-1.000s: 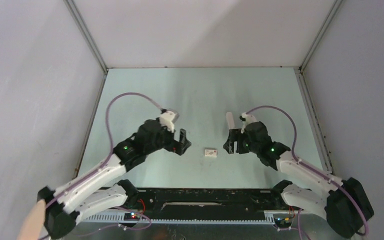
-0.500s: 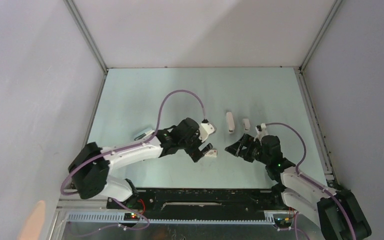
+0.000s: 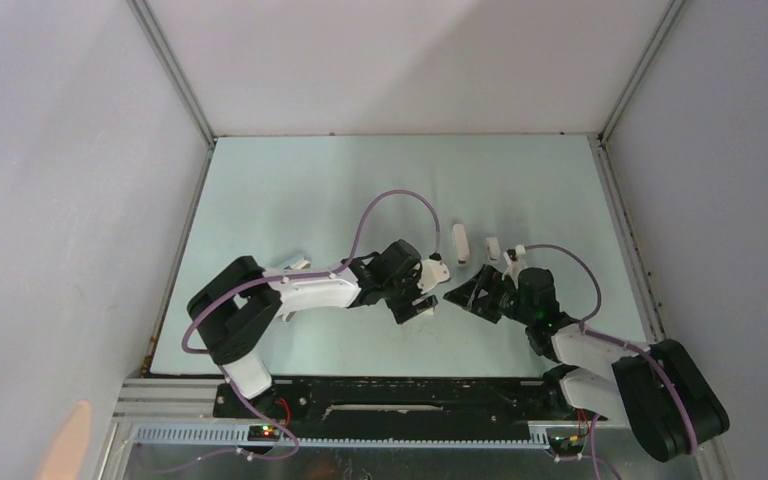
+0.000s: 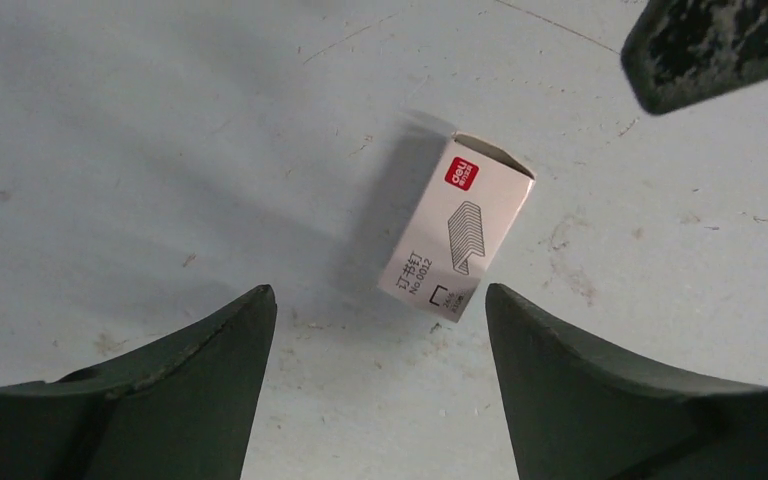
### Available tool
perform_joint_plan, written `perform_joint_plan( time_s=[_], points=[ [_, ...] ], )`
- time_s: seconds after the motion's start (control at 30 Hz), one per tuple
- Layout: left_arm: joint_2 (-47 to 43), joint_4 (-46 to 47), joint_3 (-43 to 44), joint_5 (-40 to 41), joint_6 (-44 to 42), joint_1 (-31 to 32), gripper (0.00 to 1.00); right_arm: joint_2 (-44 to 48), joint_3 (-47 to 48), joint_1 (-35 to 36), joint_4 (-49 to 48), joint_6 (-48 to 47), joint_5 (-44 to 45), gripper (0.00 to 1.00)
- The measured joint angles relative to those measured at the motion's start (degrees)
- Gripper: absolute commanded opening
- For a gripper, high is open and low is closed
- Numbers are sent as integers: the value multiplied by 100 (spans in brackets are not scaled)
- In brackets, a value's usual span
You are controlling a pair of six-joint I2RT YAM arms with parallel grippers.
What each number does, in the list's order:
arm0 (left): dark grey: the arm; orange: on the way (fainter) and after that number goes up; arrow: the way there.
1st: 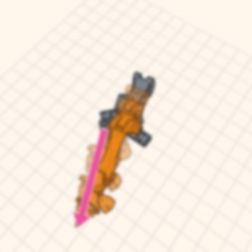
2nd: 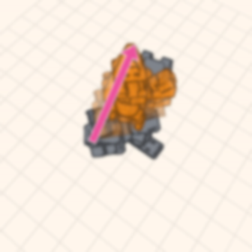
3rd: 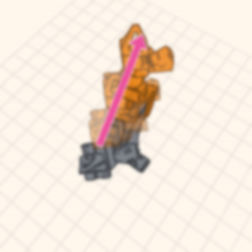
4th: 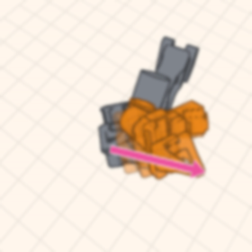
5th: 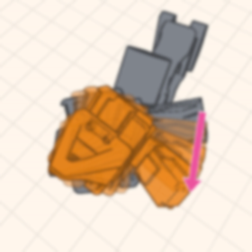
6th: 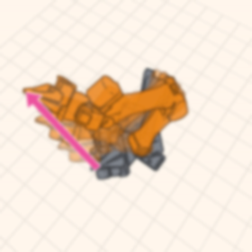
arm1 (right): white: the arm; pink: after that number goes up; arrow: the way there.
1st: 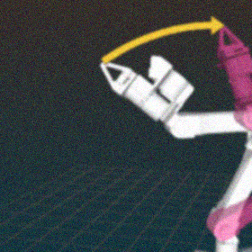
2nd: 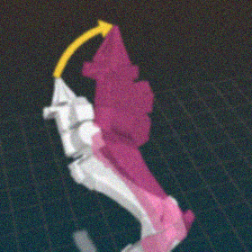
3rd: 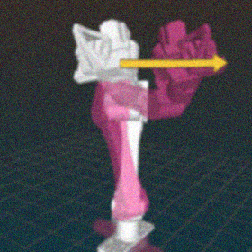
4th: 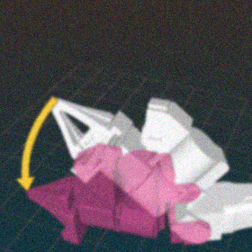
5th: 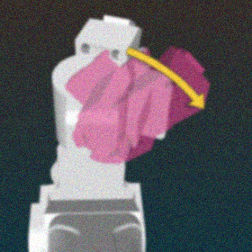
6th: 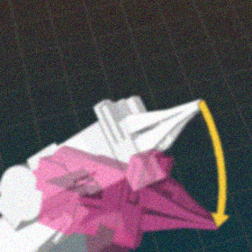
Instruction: Load the staples into the stapler
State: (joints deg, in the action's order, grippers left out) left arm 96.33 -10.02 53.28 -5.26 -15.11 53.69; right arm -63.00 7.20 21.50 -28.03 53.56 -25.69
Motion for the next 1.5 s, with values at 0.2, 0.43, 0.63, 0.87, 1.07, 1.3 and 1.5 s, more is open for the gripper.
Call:
perform_joint_plan(
  time_s=[0.2, 0.43, 0.63, 0.87, 1.07, 1.3, 1.5],
  points=[
    [280, 243, 70, -66, -103, 9, 68, -623, 0, 0, -522, 136, -118, 80],
    [389, 442, 109, -146, -101, 22, 55, -1596, 2, 0, -1499, 361, -365, 66],
    [391, 511, 109, -151, -76, 37, 66, -2835, 142, -7, -2787, 669, -769, 54],
    [398, 529, 109, -162, -44, 90, 68, -4245, 249, -68, -4500, 1196, -1165, 50],
    [492, 522, 195, -227, -50, 92, 61, -4725, 254, -125, -5222, 1412, -1316, 50],
    [678, 518, 402, -291, -63, 94, 47, -4833, 330, -127, -5298, 1403, -1386, 48],
    [686, 492, 417, -313, -101, 111, 41, -4865, 420, -96, -5309, 1392, -1473, 47]
  ],
)
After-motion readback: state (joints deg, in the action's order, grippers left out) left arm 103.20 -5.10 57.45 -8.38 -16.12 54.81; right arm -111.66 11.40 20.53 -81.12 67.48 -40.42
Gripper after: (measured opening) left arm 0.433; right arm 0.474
